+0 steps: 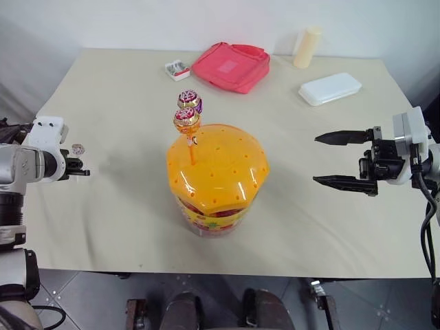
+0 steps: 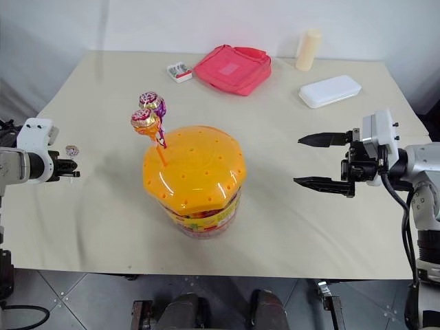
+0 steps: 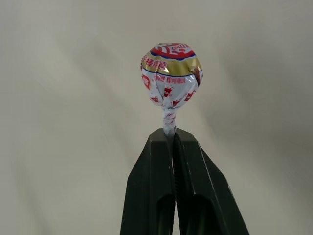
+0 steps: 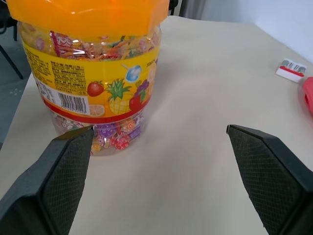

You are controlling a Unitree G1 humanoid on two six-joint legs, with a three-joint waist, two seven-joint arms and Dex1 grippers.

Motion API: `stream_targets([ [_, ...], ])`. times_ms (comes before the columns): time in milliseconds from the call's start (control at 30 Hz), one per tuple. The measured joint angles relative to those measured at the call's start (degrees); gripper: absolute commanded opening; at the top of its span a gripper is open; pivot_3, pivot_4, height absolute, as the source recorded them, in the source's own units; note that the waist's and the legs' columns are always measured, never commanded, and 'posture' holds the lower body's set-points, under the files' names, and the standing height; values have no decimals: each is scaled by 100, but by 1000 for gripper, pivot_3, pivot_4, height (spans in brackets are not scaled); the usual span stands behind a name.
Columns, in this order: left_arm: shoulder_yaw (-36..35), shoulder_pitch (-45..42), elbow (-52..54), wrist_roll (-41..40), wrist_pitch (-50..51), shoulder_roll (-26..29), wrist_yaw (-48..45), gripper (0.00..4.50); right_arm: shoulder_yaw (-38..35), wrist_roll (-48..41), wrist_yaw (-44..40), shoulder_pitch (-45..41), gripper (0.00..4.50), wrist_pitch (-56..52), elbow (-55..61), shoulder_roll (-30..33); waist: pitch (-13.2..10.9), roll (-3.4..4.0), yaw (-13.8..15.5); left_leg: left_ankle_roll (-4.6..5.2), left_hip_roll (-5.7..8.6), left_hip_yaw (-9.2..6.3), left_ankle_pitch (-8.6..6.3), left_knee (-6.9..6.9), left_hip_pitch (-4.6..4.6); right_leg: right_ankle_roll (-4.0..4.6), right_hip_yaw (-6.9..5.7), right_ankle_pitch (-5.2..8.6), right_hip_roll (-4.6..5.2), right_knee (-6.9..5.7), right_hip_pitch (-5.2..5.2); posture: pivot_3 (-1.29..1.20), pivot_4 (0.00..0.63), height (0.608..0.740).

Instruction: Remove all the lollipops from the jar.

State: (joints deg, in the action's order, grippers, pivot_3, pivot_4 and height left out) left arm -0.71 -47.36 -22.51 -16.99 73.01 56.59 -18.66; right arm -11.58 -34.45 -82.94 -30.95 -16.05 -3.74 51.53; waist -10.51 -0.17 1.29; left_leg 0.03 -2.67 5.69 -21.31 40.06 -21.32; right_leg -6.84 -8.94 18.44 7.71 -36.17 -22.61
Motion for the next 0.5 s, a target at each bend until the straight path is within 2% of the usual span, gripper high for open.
stream_targets([
  [67, 134, -182, -378, 187, 16, -51, 24, 47, 0, 6, 6, 3, 4500, 2, -4, -16, 0, 0, -2, 0, 0, 1, 0, 1, 0, 0, 0, 0, 0, -1, -1, 0, 150, 740],
  [167, 168, -483, -802, 336, 93, -124, -28, 715, 0, 8, 25, 4, 4500, 4, 3, -41, 0, 0, 0, 0, 0, 2, 0, 3, 0, 0, 1, 0, 1, -2, -1, 0, 150, 740],
  [367, 513, -606, -629, 416, 458, -70, -405, 2569, 0, 17, 56, 4, 4500, 7, 6, -41, 0, 0, -4, 0, 0, 1, 0, 4, 0, 0, 1, 0, 1, -4, -1, 0, 150, 740],
  [500, 793, -721, 16, 387, 842, 294, -761, 3810, -4, 46, 61, 6, 4500, 24, 0, -38, -1, -2, -12, 0, -1, 1, 0, 3, -1, 0, 3, 0, 1, -5, -4, 0, 150, 740],
])
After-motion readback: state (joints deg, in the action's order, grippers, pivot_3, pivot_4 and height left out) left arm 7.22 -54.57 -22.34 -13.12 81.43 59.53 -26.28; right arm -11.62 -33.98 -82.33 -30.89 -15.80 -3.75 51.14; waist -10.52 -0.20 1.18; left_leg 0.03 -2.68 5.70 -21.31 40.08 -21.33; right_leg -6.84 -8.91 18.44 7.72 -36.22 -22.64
